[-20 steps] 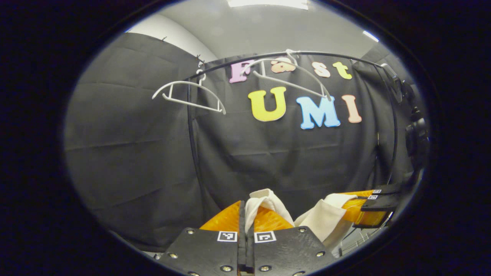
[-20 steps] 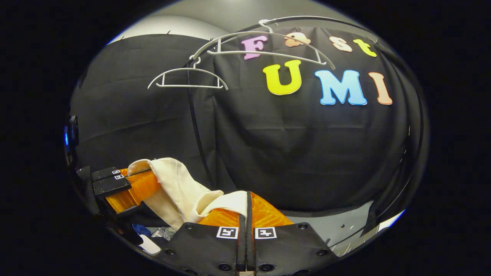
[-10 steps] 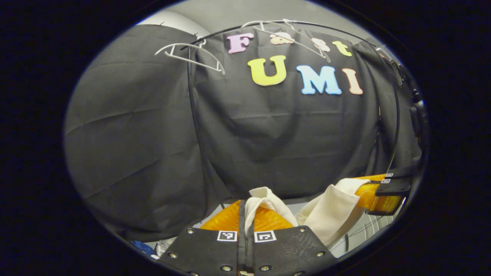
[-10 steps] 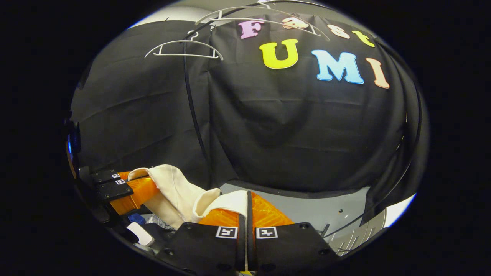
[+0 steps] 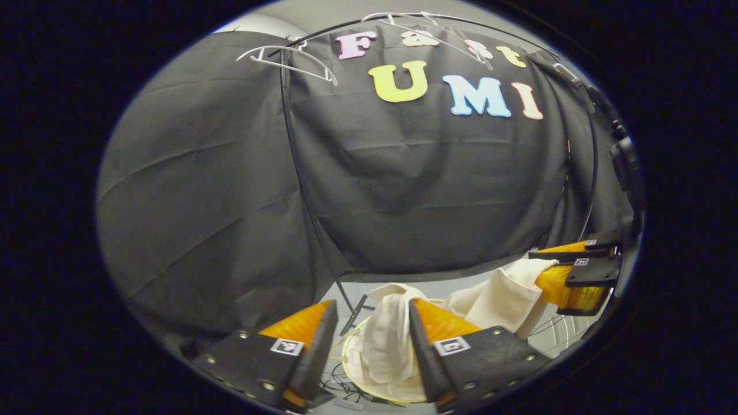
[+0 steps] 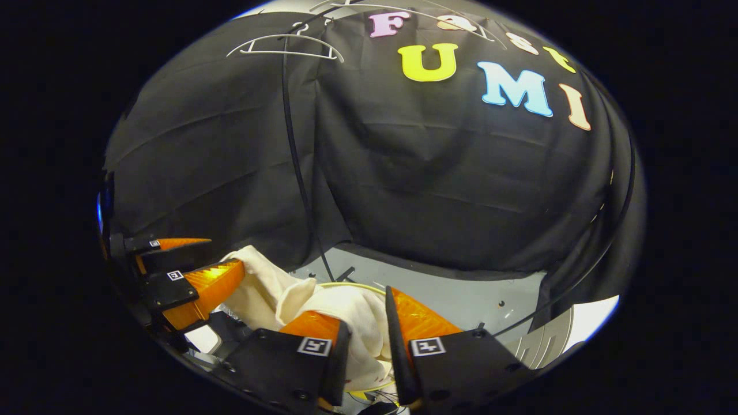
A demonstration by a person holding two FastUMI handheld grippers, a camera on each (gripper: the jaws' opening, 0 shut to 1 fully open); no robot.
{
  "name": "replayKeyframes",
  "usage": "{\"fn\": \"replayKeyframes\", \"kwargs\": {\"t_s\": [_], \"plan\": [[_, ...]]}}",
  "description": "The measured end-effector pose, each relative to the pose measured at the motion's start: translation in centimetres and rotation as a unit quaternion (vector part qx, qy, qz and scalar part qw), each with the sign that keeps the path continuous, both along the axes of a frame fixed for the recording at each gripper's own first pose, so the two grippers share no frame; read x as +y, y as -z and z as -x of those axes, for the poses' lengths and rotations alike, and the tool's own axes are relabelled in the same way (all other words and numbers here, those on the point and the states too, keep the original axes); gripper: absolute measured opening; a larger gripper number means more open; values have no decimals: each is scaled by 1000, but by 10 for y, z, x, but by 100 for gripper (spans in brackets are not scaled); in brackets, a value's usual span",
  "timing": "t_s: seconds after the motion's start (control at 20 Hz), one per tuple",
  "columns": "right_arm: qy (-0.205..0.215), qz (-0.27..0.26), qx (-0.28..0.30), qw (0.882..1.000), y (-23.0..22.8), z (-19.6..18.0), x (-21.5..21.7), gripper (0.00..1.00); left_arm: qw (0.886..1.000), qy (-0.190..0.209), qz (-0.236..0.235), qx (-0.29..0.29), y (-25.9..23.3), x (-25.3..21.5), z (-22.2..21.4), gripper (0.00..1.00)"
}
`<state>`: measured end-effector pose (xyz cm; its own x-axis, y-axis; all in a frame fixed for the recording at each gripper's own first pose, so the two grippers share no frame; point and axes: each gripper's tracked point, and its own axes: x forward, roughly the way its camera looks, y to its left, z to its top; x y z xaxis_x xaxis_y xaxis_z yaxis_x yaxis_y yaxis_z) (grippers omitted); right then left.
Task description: Grasp the clothes on the hanger with both hands and then place them into the laundry hamper below.
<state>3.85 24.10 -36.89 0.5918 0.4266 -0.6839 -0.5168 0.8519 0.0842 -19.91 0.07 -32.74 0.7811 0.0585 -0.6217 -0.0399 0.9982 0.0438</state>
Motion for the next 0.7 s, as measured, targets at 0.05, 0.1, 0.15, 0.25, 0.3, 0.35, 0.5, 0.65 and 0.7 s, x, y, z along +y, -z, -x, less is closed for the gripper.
{"fn": "replayKeyframes", "kwargs": {"t_s": [0.05,0.1,0.15,0.25,0.3,0.35,0.5,0.65,0.7], "plan": [[-4,12,5,1000,0,3,-4,53,1000,4,-5,-8,-8,1,-3,81],[-12,29,14,999,4,7,-7,62,1000,8,-11,-10,-16,-2,-5,81],[-20,41,16,999,3,10,-11,79,1000,12,-16,-13,-24,-4,-8,81],[-37,66,32,997,7,16,-15,88,999,14,-23,-21,-36,0,-11,81],[-46,74,46,995,7,22,-16,87,999,12,-25,-25,-44,3,-11,81],[-52,68,53,995,0,26,-14,95,999,11,-24,-28,-50,5,-12,81],[-46,42,21,998,-35,20,-8,98,999,8,-25,-43,-71,10,-11,81],[-32,10,-17,999,-77,4,-8,98,997,7,-23,-68,-99,12,-13,80],[-24,-2,-29,999,-90,2,-10,98,997,7,-21,-78,-110,12,-16,81]]}}
